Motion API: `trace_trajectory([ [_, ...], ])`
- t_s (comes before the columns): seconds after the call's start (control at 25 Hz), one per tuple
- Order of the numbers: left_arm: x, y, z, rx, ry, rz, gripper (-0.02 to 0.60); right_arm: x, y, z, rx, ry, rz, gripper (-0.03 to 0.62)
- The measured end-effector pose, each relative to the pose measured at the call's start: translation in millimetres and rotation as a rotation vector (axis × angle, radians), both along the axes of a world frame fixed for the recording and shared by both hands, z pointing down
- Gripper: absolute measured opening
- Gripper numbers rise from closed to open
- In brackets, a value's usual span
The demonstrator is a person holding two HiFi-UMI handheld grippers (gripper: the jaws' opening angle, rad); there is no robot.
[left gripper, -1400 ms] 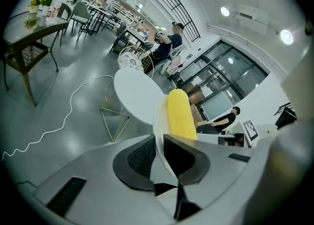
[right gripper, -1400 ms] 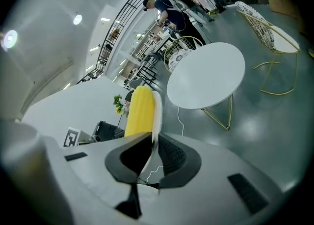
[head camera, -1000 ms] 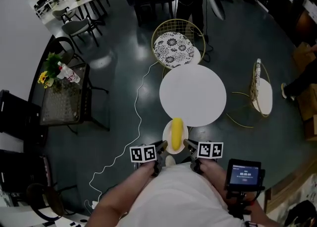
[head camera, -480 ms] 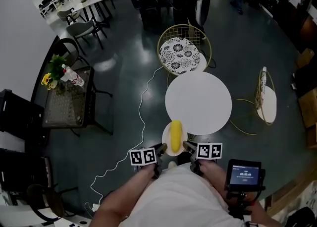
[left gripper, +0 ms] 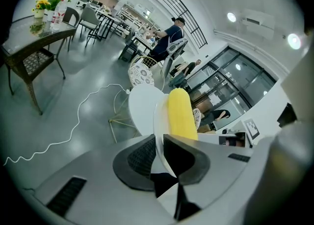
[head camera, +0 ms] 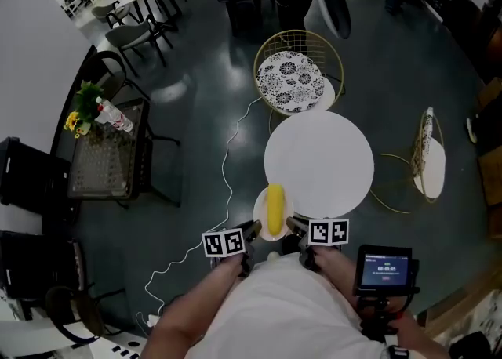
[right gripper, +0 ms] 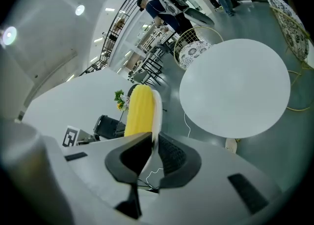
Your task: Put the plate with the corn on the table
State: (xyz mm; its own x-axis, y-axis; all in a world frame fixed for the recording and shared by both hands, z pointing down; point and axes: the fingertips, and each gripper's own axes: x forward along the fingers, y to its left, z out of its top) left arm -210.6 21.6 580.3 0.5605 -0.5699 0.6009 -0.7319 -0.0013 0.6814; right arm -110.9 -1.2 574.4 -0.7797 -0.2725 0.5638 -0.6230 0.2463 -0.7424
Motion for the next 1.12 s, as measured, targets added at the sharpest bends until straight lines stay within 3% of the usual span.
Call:
trace_trajectory([
  [0.6, 25.8, -80.1, 40.2, -0.052, -0.013, 0.018, 0.057, 25.8, -79.8, 43.7, -0.074, 0.024, -0.014, 0.049],
  [1.12, 28.2, -94.6, 43.4, -0.095, -0.032, 0.038, 0.057, 29.7, -94.1, 47.5, -0.088, 0.036, -0.015, 0.051],
])
